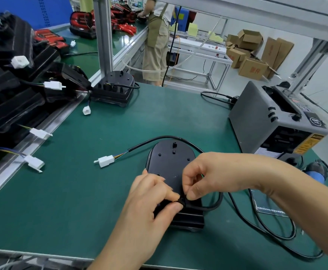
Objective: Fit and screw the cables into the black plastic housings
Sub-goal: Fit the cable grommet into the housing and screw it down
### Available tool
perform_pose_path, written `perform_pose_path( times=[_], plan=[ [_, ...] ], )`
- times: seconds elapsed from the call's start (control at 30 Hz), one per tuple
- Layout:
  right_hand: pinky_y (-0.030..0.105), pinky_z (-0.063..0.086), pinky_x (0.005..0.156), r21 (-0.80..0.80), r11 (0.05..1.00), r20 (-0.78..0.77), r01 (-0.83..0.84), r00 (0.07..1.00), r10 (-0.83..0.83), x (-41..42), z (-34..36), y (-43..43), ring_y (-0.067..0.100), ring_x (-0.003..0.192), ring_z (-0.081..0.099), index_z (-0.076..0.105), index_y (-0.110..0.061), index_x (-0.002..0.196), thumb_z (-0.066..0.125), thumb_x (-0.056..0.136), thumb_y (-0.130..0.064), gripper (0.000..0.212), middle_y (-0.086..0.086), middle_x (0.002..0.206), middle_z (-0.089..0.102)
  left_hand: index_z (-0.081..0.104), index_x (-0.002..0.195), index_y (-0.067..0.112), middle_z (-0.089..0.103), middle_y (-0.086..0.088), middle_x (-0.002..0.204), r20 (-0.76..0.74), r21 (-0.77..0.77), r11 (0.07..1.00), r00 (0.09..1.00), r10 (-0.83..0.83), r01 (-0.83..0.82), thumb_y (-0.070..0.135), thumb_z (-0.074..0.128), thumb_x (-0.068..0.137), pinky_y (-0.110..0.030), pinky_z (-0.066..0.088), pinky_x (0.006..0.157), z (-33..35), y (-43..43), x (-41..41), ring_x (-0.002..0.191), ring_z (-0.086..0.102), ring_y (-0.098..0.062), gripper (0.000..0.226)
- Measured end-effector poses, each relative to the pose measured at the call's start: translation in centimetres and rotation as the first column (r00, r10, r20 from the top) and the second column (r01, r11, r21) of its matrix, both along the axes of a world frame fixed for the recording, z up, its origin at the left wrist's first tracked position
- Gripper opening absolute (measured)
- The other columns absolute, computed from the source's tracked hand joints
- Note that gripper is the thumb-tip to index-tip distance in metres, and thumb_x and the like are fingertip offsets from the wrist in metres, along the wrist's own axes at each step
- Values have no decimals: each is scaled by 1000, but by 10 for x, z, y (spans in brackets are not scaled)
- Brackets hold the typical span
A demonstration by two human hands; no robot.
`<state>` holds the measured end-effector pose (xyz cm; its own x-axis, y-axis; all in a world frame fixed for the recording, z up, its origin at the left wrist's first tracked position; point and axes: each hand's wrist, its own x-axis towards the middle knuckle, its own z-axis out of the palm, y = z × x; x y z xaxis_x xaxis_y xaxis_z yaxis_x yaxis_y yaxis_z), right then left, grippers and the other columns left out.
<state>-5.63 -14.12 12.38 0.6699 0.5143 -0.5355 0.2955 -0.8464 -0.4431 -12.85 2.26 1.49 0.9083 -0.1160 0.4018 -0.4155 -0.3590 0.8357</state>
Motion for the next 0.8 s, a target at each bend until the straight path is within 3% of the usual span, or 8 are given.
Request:
perform_pose_path(
  times=[0.23, 0.4, 0.57, 0.67, 0.8],
  plan=[
    [13, 40, 67, -31, 999, -18, -13, 1000, 12, 2, 1, 4, -6, 63, 52, 64, -31, 74, 68, 84, -30, 10, -21, 66, 60, 66, 75, 22, 57, 9, 84, 5, 19, 1000, 1000, 18, -18, 25, 69, 74, -28, 26, 108, 0, -1, 0, 109, 48, -8, 4],
    [18, 39, 71, -157, 987, -61, -45, 997, 36, 8, 7, 12, -10, 63, 53, 65, -33, 72, 69, 82, -36, 11, -24, 65, 61, 61, 79, 30, 56, 11, 84, -4, 4, 1000, 1000, 25, -25, 24, 68, 74, -27, 28, 108, 1, -1, -1, 111, 46, -6, 11],
    [28, 45, 90, -284, 953, -108, -103, 991, 75, 14, 15, 30, 8, 86, 57, 67, -25, 85, 69, 83, -34, 9, -12, 83, 63, 63, 74, 28, 54, 12, 87, -8, 24, 999, 999, 35, -35, 24, 68, 74, -30, 34, 105, 2, -2, -2, 109, 46, -9, 6],
    [24, 47, 83, -333, 935, -116, -123, 989, 89, 14, 16, 36, 11, 87, 56, 67, -20, 95, 67, 86, -35, 17, -6, 93, 63, 64, 75, 24, 52, 15, 89, -19, 40, 999, 999, 36, -35, 34, 68, 73, -18, 32, 97, 5, -1, -3, 105, 46, -9, 10],
    [15, 43, 62, -332, 938, -123, -98, 991, 60, 15, 13, 33, 0, 67, 50, 62, -21, 90, 65, 87, -36, 15, -8, 83, 58, 54, 74, 32, 49, 18, 90, -58, 102, 992, 995, 87, -80, 58, 67, 58, -8, 30, 85, 10, -7, -3, 103, 43, -4, 33]
  ],
)
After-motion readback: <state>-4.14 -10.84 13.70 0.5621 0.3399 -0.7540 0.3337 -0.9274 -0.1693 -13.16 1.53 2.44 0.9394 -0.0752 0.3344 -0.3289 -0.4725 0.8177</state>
